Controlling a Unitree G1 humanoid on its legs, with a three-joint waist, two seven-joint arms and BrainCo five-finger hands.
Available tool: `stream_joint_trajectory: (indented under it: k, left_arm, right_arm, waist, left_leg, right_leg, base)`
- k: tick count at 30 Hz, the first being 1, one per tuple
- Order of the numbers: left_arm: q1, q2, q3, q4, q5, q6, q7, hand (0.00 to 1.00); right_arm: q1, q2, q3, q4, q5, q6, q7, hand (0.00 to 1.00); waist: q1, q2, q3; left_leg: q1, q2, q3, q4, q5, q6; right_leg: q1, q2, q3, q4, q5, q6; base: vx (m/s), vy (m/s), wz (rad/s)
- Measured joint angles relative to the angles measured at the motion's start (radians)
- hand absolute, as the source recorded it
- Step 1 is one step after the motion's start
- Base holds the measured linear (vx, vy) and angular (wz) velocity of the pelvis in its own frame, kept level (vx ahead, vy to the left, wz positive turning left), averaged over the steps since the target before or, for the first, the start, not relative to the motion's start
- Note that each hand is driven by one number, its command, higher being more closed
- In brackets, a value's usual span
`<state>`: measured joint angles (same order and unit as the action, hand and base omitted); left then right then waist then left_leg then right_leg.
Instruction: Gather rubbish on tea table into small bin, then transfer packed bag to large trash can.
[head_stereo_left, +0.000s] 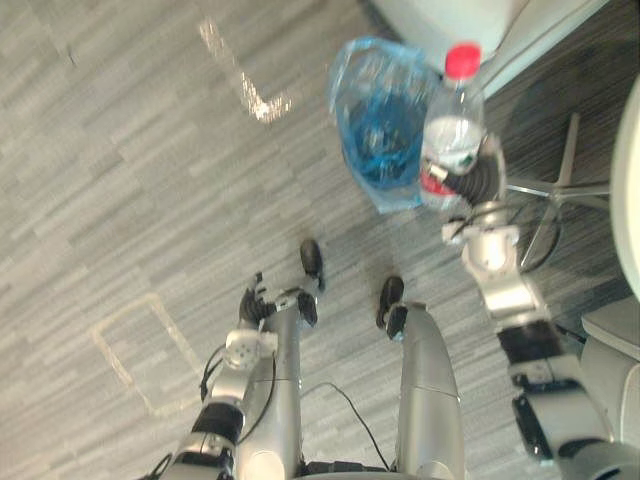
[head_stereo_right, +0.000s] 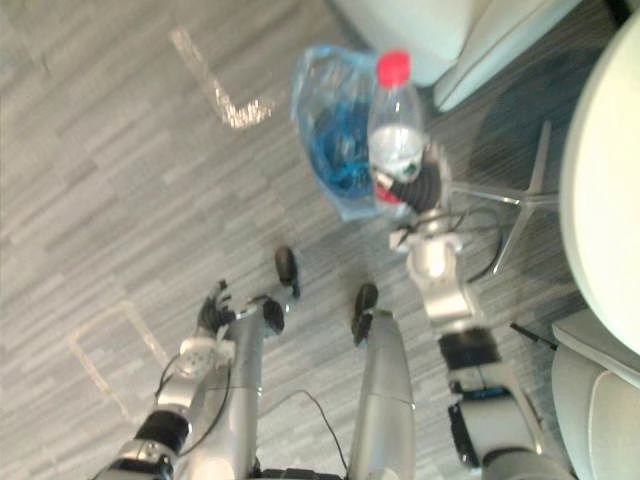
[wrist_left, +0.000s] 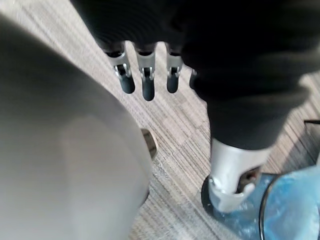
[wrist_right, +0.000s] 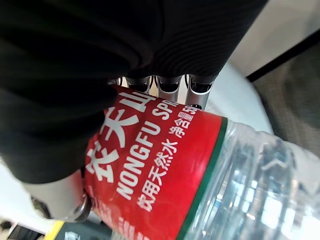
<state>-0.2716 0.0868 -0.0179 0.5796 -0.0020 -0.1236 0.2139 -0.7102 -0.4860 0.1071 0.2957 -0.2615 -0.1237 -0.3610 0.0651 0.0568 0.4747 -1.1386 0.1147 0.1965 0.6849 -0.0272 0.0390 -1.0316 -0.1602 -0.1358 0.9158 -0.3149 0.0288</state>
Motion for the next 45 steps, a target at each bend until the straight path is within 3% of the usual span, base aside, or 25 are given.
stream_joint_trajectory:
  k: [7,16,17,29,34,41,45]
  left_arm:
    - [-0.036,0.016,0.011,-0.059,-0.03,-0.032,0.002,0.0]
    - [-0.071,0.017,0.01,-0.077,-0.043,-0.048,0.004,0.0]
    - [-0.075,0.017,0.01,-0.078,-0.043,-0.049,0.006,0.0]
    - [-0.129,0.037,-0.004,-0.074,-0.063,-0.039,0.026,0.0]
    - [-0.129,0.04,-0.003,-0.077,-0.063,-0.036,0.026,0.0]
    - [-0.126,0.05,0.0,-0.079,-0.039,-0.034,0.02,0.0]
    - [-0.12,0.062,0.002,-0.077,-0.014,-0.026,0.019,0.0]
  right_arm:
    - [-0.154,-0.088,0.068,0.13,0.029,0.001,-0.005,1.0]
    - [-0.301,-0.13,0.106,0.253,0.067,0.007,-0.008,1.0]
    - [-0.316,-0.136,0.106,0.268,0.068,0.006,-0.01,0.0]
    - [-0.38,-0.133,0.091,0.306,0.147,0.01,-0.051,0.0]
    - [-0.309,-0.091,0.064,0.211,0.142,0.008,-0.052,0.0]
    - [-0.152,-0.054,0.052,0.075,0.029,0.007,-0.052,0.0]
    - [-0.067,-0.008,0.043,0.062,-0.028,0.006,-0.052,0.0]
  waist:
    - [0.023,-0.006,0.02]
    - [0.032,-0.007,0.02]
    - [0.032,-0.007,0.019]
    - [0.024,-0.011,0.013]
    - [0.022,-0.011,0.012]
    - [0.007,-0.016,0.01]
    - [-0.001,-0.043,-0.009]
  left_leg:
    - [-0.125,-0.015,-0.022,0.037,0.008,-0.006]
    - [-0.196,-0.024,-0.045,0.03,0.028,-0.01]
    - [-0.204,-0.024,-0.045,0.031,0.031,-0.012]
    - [-0.257,-0.033,-0.07,0.033,0.054,-0.016]
    - [-0.257,-0.029,-0.069,0.038,0.055,-0.017]
    - [-0.258,-0.019,-0.067,0.055,0.054,-0.016]
    - [-0.257,-0.014,-0.066,0.057,0.052,-0.015]
  right_leg:
    - [-0.12,-0.036,-0.033,0.089,-0.041,-0.017]
    - [-0.182,-0.055,-0.071,0.118,-0.057,-0.032]
    - [-0.19,-0.057,-0.074,0.124,-0.059,-0.033]
    - [-0.233,-0.068,-0.102,0.153,-0.072,-0.047]
    - [-0.236,-0.068,-0.102,0.161,-0.075,-0.048]
    - [-0.234,-0.064,-0.102,0.164,-0.073,-0.05]
    - [-0.234,-0.059,-0.101,0.163,-0.072,-0.052]
  base:
    - [-0.03,-0.039,0.21]
    - [-0.05,-0.024,0.13]
    - [-0.06,-0.013,0.12]
    - [-0.08,0.012,0.07]
    - [-0.09,0.019,0.0]
    - [-0.09,0.026,-0.05]
    - [-0.09,0.021,-0.04]
